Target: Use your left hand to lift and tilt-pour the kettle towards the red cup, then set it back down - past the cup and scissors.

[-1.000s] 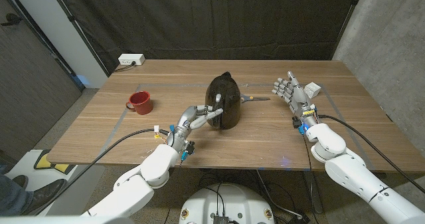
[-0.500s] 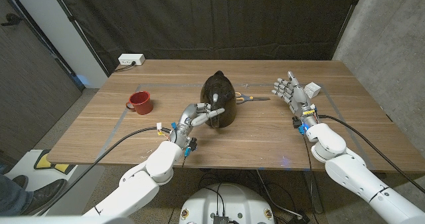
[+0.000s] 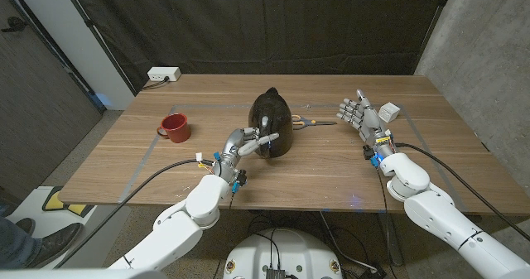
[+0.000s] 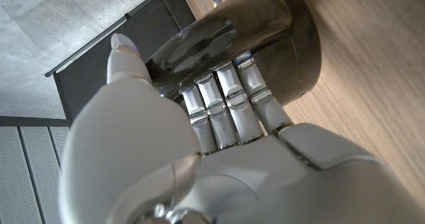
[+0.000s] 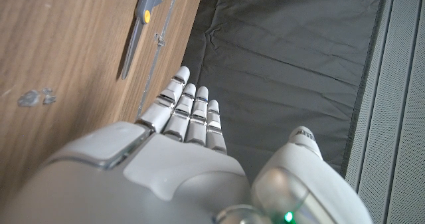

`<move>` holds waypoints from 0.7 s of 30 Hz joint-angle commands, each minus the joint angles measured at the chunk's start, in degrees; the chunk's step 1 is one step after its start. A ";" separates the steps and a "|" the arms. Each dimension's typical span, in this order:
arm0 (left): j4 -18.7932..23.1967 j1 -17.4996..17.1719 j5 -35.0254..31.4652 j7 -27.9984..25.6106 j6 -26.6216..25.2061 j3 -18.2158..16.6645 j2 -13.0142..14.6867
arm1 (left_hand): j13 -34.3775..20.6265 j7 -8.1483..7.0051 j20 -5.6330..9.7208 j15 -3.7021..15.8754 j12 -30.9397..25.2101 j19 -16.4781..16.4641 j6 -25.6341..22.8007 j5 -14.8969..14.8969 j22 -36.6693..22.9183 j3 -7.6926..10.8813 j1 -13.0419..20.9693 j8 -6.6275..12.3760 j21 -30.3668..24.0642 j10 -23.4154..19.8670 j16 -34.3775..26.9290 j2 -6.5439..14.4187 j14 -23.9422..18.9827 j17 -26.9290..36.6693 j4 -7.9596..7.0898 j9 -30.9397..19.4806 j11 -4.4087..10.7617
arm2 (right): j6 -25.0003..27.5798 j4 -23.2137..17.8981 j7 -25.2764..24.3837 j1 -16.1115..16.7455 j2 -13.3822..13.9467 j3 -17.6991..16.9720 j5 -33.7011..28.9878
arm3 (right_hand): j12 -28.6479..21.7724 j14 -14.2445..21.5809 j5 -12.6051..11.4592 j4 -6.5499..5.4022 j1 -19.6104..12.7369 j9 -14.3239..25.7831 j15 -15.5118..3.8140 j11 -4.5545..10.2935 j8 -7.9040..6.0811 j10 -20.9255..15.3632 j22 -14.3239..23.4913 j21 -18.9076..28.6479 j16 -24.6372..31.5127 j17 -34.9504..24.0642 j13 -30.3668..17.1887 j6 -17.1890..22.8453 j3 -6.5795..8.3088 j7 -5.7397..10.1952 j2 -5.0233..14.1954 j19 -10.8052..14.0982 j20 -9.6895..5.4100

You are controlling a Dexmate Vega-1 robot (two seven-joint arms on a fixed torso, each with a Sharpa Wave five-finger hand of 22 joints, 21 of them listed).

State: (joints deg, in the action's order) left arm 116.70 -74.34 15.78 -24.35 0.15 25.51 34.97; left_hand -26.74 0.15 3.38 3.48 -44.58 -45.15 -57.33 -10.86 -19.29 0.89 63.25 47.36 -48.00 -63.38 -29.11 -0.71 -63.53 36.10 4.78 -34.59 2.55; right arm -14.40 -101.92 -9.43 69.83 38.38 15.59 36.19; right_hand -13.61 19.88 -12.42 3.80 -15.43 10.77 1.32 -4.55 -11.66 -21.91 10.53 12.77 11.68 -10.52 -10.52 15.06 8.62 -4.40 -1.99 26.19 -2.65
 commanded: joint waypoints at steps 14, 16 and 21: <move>-0.30 -0.42 -0.23 -1.72 0.37 -0.01 -0.57 | -38.76 -0.35 -0.52 2.97 -22.22 1.84 -10.96 -1.20 -3.14 1.31 -4.69 4.12 -10.02 -4.92 -14.39 6.02 -15.20 10.08 -4.50 -6.55 4.60 | -1.17 1.55 2.29 -0.45 -0.35 0.19 1.32 | -0.27 1.58 0.33 0.06 -0.08 0.26 -0.25 0.20 -0.44 -0.89 0.37 0.84 0.47 -0.27 -0.33 0.96 -0.29 0.03 0.88 1.65 -0.85; -0.05 -0.12 -0.76 -2.00 -0.57 0.14 -0.42 | -37.94 0.26 -0.46 2.88 -21.59 1.39 -12.27 -2.76 -2.64 2.63 -2.71 4.36 -10.71 -5.87 -14.28 6.20 -16.00 9.08 -3.22 -6.07 4.30 | -1.37 1.55 2.20 -0.21 -0.38 0.09 1.37 | -0.26 1.60 0.34 0.06 -0.08 0.26 -0.22 0.23 -0.45 -0.89 0.38 0.83 0.45 -0.28 -0.33 1.02 -0.29 -0.02 0.90 1.65 -0.84; 0.39 0.47 -1.69 -2.47 -2.36 0.44 -0.15 | -42.78 1.76 0.39 3.53 -25.16 -2.04 -16.72 -8.70 1.78 5.37 -1.11 5.50 -9.98 -9.68 -17.95 4.85 -17.62 11.04 -1.27 -4.99 3.50 | -1.63 1.43 1.96 0.37 -0.37 -0.16 1.48 | -0.30 1.77 0.36 0.06 -0.09 0.26 -0.29 0.12 -0.44 -1.10 0.39 0.79 0.43 -0.29 -0.34 1.10 -0.31 0.04 0.95 1.68 -0.82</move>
State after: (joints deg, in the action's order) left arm 116.48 -74.78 15.53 -26.58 0.72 25.58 34.10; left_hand -29.54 0.93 3.10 3.36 -44.62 -44.60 -58.14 -16.78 -19.56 0.94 63.22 47.37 -57.32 -64.17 -29.17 -0.81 -64.02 41.42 4.75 -34.62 1.77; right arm -15.38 -100.68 -7.53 69.37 38.13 15.76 37.33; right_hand -13.67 21.19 -11.97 3.96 -15.35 10.77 1.23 -4.45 -11.87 -22.41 10.81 13.22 11.68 -10.52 -10.52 15.67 8.46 -4.41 -1.46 27.30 -2.97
